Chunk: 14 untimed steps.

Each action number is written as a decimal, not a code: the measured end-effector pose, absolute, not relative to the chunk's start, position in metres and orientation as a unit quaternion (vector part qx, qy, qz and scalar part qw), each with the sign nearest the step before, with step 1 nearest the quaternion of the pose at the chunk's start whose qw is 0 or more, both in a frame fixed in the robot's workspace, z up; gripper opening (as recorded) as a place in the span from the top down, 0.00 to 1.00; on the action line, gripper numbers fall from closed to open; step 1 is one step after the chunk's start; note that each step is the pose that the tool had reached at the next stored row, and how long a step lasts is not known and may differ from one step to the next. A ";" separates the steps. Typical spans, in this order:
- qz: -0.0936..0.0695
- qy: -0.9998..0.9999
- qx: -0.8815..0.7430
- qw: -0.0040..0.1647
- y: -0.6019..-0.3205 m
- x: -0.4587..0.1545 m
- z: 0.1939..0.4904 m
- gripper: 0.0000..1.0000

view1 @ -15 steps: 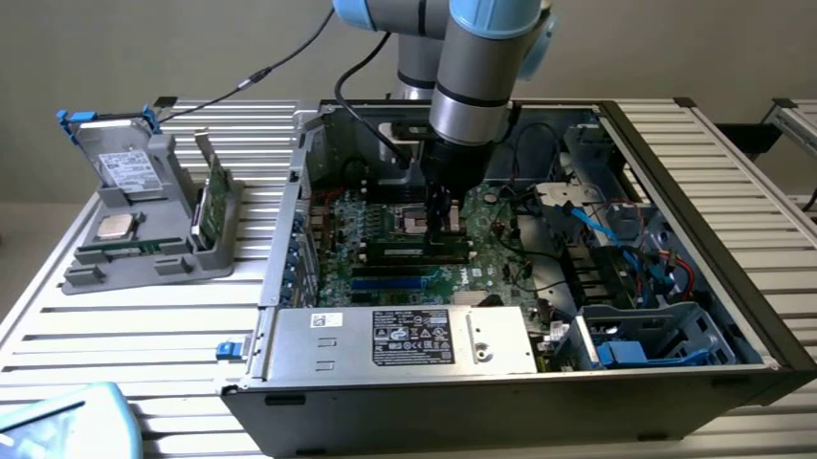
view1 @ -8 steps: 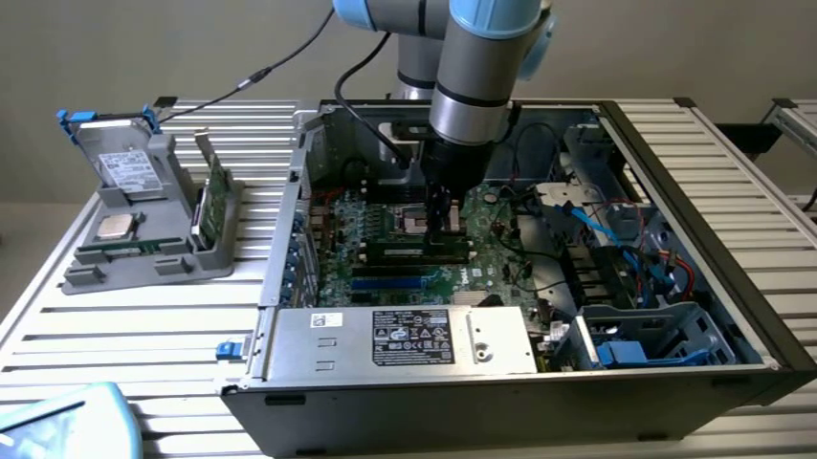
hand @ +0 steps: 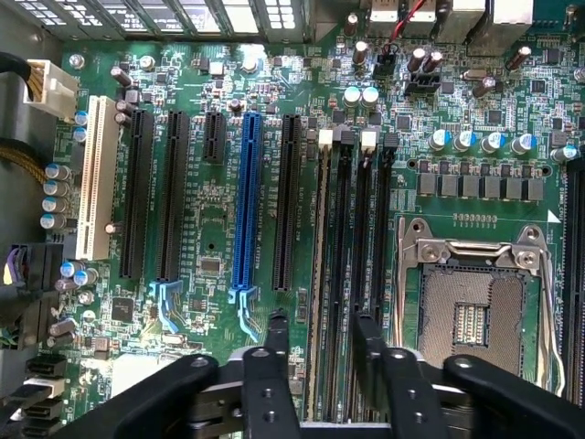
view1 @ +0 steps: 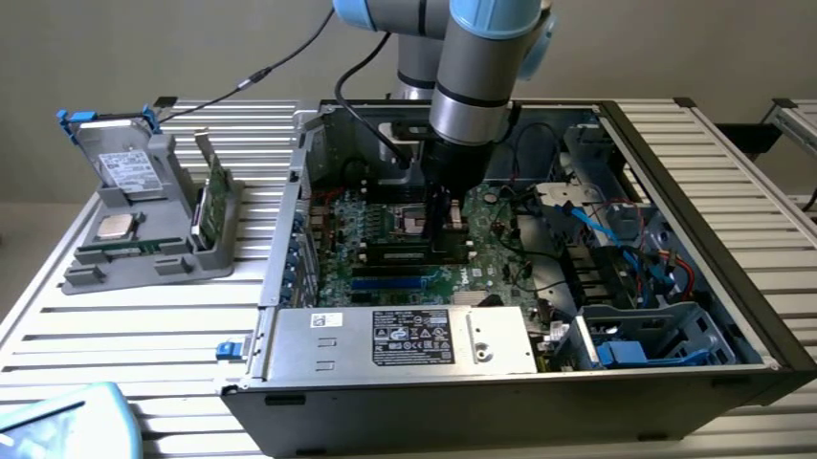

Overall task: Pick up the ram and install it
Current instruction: 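Insert the ram into the slot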

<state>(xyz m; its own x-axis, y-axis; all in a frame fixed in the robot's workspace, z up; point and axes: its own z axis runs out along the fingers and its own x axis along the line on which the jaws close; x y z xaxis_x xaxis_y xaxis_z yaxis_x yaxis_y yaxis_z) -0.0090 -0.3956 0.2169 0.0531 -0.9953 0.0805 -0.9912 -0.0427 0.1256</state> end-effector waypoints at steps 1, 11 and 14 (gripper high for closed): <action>-0.014 -0.688 0.722 0.073 -0.396 -0.009 0.217 0.55; -0.014 -0.688 0.722 0.073 -0.394 -0.021 0.230 0.42; -0.014 -0.688 0.722 0.073 -0.394 -0.022 0.237 0.42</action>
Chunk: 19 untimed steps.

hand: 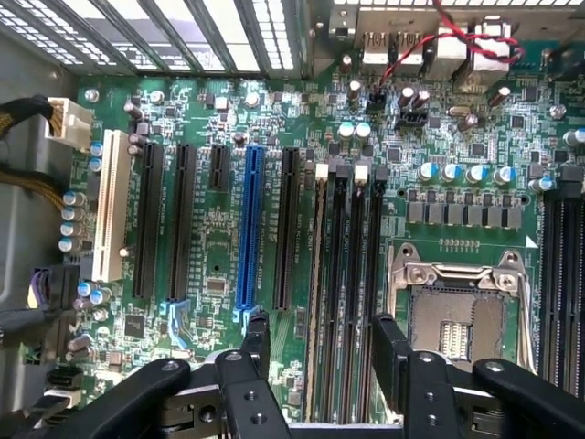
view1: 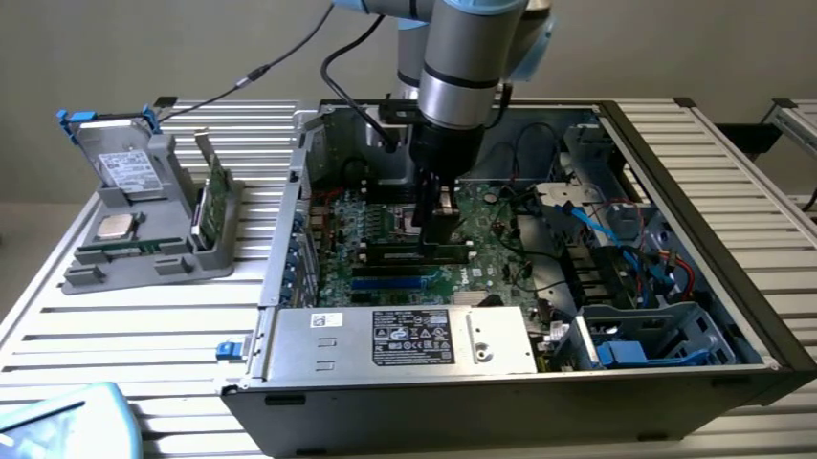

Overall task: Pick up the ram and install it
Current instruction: 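Insert the ram into the slot, then press down the ram until it locks into place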

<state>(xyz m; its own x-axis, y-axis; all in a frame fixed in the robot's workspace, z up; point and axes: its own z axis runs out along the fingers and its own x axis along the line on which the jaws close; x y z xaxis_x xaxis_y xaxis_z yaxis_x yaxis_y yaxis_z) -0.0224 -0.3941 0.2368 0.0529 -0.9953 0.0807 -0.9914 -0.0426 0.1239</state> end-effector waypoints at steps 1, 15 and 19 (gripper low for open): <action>-0.013 -0.688 0.722 0.073 -0.394 -0.023 0.239 0.42; -0.013 -0.688 0.722 0.072 -0.394 -0.023 0.240 0.89; -0.013 -0.688 0.722 0.072 -0.394 -0.023 0.240 0.89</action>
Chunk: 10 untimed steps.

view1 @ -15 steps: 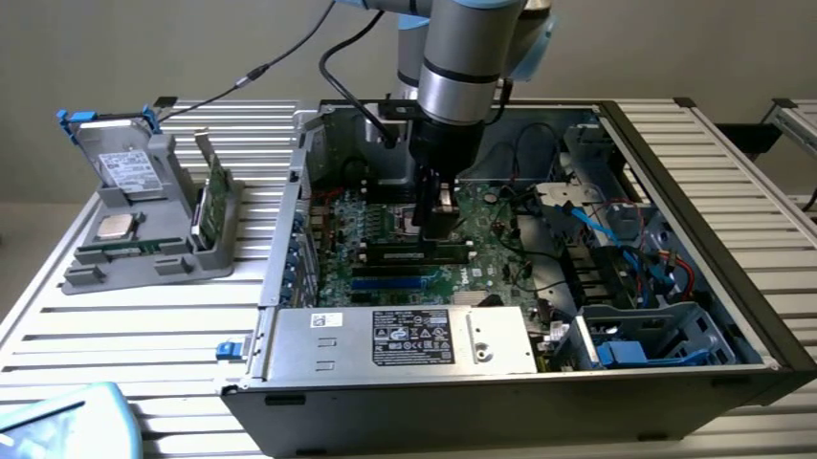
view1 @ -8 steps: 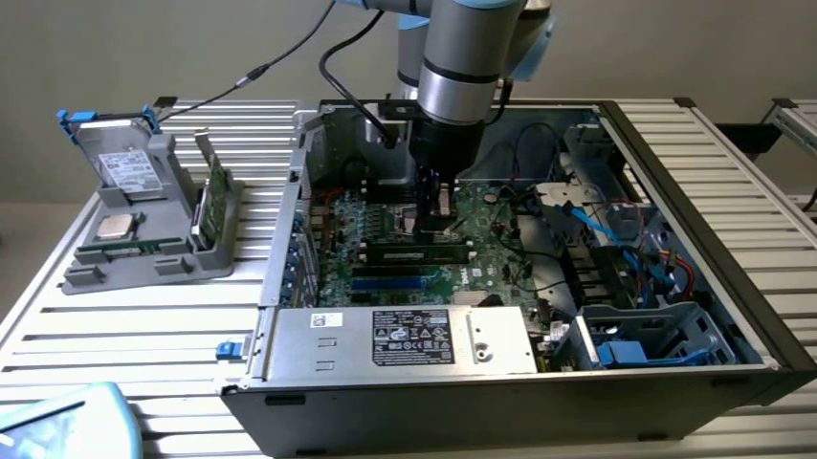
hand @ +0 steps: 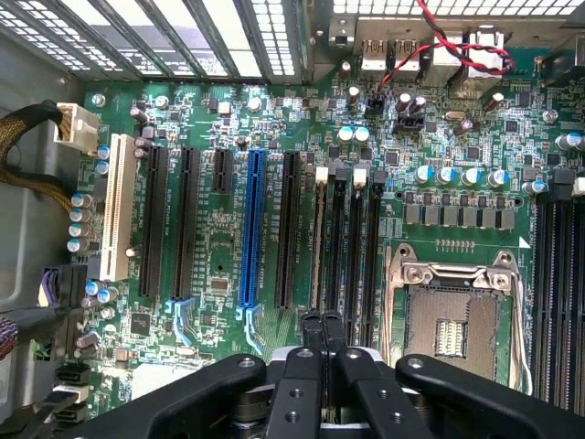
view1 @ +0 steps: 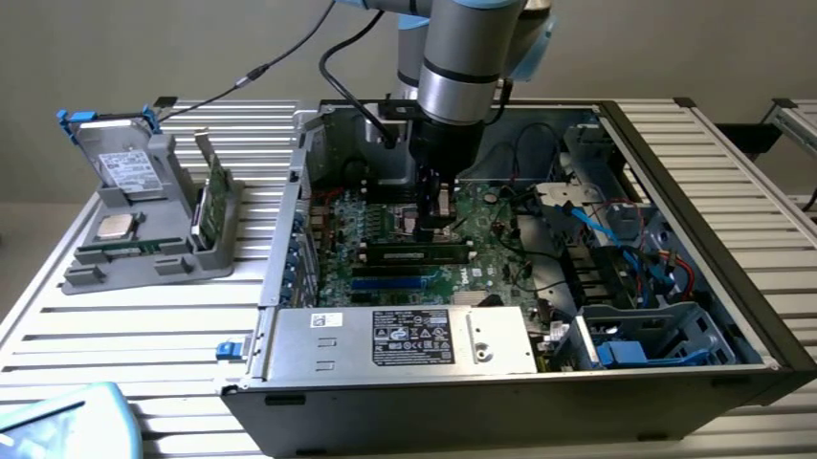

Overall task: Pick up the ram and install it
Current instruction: 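Press down the ram until it locks into place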

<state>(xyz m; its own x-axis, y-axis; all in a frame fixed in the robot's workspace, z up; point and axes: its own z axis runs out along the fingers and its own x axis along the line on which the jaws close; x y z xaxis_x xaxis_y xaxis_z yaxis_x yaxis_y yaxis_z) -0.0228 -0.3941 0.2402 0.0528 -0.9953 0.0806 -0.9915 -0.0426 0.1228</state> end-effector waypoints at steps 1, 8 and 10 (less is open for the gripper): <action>-0.013 -0.688 0.722 0.072 -0.394 -0.023 0.240 0.89; -0.013 -0.688 0.722 0.072 -0.394 -0.023 0.240 0.89; -0.013 -0.688 0.722 0.072 -0.394 -0.022 0.240 0.89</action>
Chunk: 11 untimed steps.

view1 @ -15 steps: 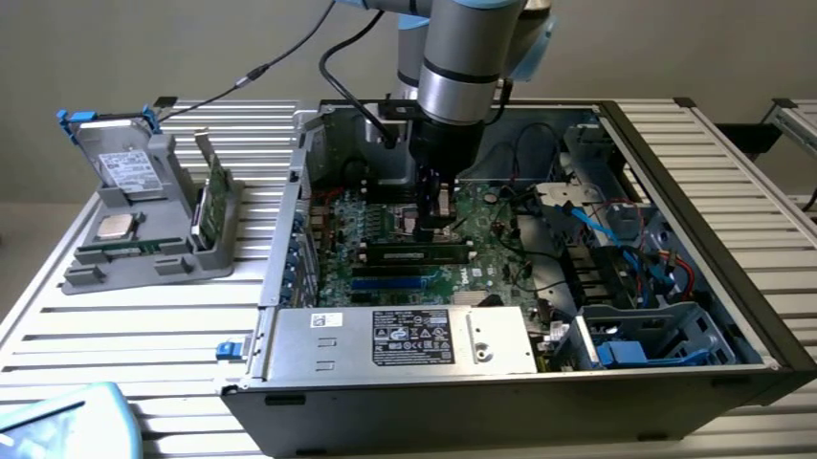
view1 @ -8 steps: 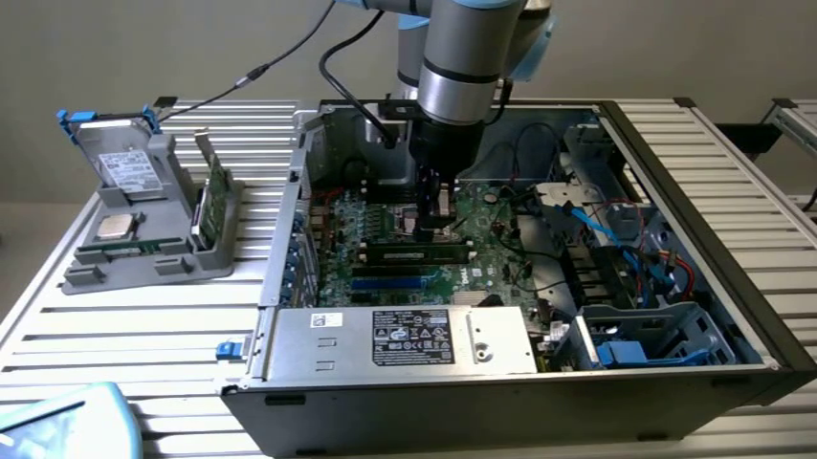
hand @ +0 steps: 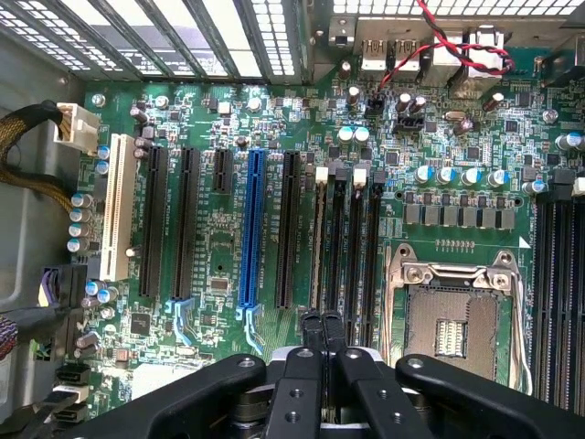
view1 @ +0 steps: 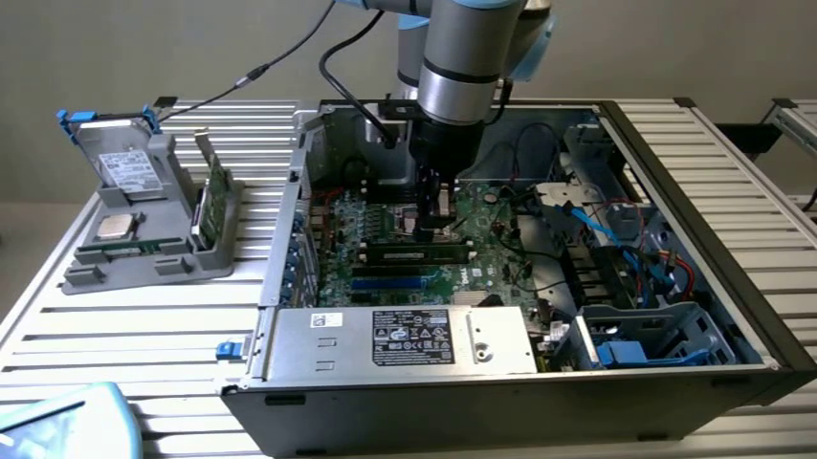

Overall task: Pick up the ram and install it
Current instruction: 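Press down the ram until it locks into place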

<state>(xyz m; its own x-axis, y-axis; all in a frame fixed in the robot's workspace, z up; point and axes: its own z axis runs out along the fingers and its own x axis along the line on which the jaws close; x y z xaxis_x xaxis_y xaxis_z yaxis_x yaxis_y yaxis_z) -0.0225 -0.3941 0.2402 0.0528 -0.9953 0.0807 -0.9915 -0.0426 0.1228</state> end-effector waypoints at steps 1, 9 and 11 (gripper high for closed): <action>-0.013 -0.688 0.722 0.072 -0.394 -0.021 0.240 0.89; -0.017 -0.688 0.722 0.069 -0.402 0.003 0.240 0.89; -0.017 -0.688 0.722 0.069 -0.402 0.003 0.240 0.89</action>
